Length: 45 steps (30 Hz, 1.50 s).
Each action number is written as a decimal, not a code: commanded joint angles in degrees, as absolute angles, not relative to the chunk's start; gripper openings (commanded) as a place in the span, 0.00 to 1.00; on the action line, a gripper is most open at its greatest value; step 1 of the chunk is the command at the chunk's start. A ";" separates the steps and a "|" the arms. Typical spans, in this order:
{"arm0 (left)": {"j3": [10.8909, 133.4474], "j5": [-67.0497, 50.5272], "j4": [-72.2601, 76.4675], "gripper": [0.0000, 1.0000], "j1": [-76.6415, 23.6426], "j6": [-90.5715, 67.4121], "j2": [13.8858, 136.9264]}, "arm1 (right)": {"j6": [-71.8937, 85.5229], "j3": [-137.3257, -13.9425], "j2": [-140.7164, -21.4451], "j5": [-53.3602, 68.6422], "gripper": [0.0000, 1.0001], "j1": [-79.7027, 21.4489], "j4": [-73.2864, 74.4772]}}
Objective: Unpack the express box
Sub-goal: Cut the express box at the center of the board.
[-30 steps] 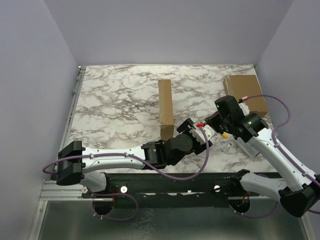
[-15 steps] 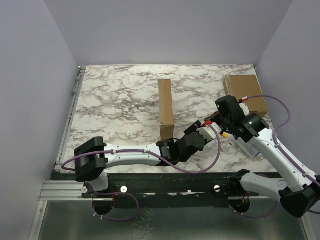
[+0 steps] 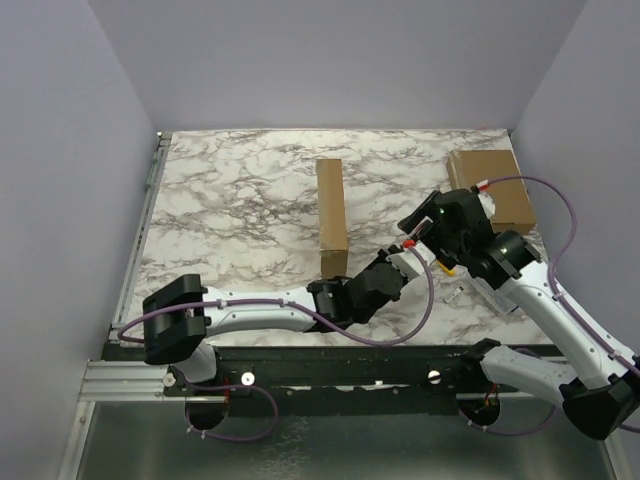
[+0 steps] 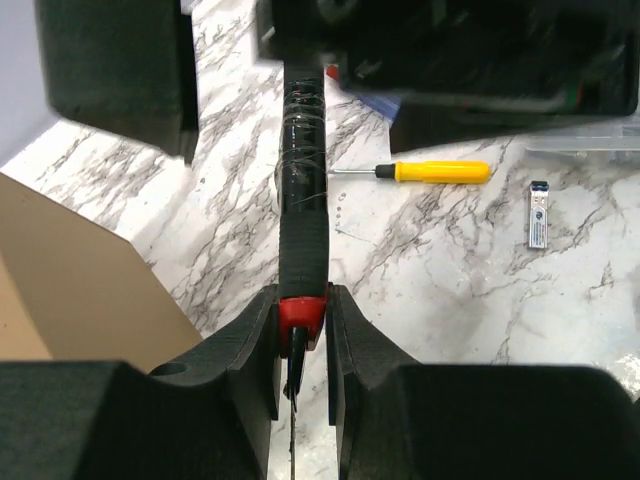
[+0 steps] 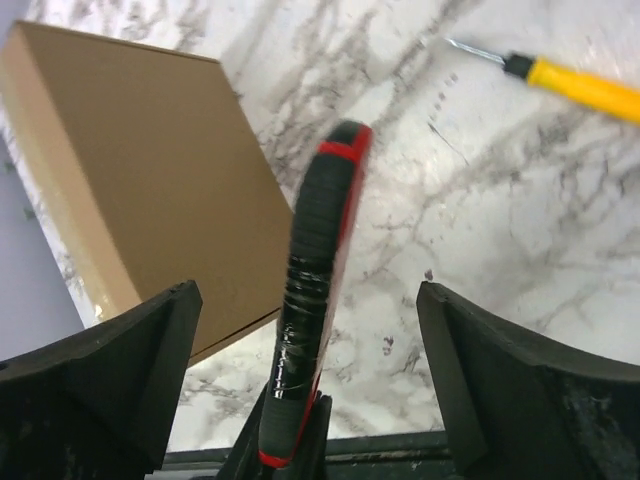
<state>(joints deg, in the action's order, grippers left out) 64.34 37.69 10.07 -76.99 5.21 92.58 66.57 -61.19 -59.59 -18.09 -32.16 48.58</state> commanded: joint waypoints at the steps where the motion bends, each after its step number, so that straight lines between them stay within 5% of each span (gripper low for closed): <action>1: 61.18 33.41 13.47 0.00 -74.81 -1.37 85.78 | 45.66 -60.72 -55.05 -19.83 1.00 -32.09 36.64; 7: 54.91 24.87 12.87 0.00 -69.96 -11.86 75.42 | 31.03 -61.71 -52.91 -23.93 1.00 -31.98 30.57; 13: 47.87 16.05 13.89 0.00 -60.56 -22.64 64.19 | 21.99 -57.44 -54.12 -15.14 0.97 -29.34 17.17; 21: 43.40 3.06 18.69 0.00 -50.00 -34.45 55.12 | 26.70 -56.07 -59.29 19.04 0.95 -26.81 7.55; 26: 38.12 -0.64 27.83 0.00 -48.21 -41.60 52.27 | 35.34 -44.03 -54.17 38.01 0.95 -26.83 -19.00; 38: 30.61 -9.19 47.90 0.00 -47.11 -52.68 53.26 | 56.24 -42.03 -63.45 41.50 0.91 -26.76 -48.87; 45: 29.10 -9.51 52.66 0.00 -47.06 -53.64 55.62 | 62.66 -38.96 -64.69 39.08 0.78 -27.73 -58.83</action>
<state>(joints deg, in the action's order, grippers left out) 29.87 -7.55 44.38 -47.31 -51.53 54.08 57.30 -40.36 -64.05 39.40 -26.96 -49.65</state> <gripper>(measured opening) 0.248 0.815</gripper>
